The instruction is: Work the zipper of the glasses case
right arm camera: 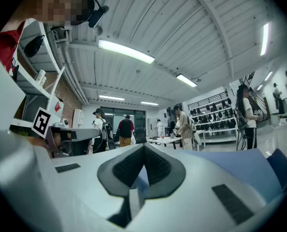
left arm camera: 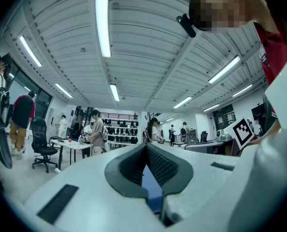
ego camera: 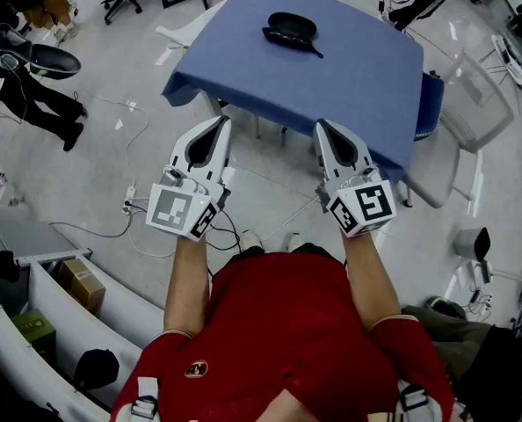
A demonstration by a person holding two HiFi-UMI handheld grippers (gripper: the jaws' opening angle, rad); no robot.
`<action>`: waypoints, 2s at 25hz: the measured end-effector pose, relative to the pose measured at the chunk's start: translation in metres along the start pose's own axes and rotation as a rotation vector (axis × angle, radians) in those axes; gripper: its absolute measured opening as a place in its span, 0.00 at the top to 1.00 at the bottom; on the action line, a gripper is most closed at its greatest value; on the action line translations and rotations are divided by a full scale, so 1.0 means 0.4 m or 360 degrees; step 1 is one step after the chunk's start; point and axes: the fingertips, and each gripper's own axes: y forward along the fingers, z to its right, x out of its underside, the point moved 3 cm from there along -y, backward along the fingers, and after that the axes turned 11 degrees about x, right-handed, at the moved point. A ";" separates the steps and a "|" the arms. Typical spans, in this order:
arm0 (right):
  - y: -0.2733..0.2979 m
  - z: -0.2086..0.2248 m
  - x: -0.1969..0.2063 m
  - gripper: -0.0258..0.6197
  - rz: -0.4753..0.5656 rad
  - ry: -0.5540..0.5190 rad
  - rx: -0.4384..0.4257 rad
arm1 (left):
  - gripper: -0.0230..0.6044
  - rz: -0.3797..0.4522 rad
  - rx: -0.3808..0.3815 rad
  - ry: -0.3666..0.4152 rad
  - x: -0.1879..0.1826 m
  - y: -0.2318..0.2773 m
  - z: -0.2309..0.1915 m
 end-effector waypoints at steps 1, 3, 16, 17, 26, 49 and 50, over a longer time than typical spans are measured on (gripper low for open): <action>0.004 -0.012 -0.001 0.96 0.0004 0.0012 -0.0010 | 0.95 0.0001 0.0009 0.0000 0.000 -0.006 -0.007; 0.011 -0.035 -0.001 0.96 0.0020 0.0053 -0.0033 | 0.95 0.0003 0.0026 -0.0001 0.000 -0.019 -0.021; 0.018 -0.123 0.009 0.96 0.0025 0.0087 0.0033 | 0.95 0.0031 0.0123 -0.0058 0.023 -0.094 -0.093; 0.020 -0.124 0.007 0.96 0.0019 0.0077 0.0037 | 0.95 0.0032 0.0126 -0.0057 0.022 -0.097 -0.096; 0.070 -0.111 0.026 0.96 -0.0030 0.0042 0.0055 | 0.95 0.0021 0.0090 -0.0057 0.039 -0.117 -0.145; 0.517 0.258 0.080 0.96 -0.0013 0.0024 0.0061 | 0.95 -0.0131 0.0121 -0.0028 0.128 0.372 -0.468; 0.540 0.276 0.082 0.96 -0.0023 0.0018 0.0051 | 0.95 -0.0138 0.0121 -0.0031 0.134 0.401 -0.484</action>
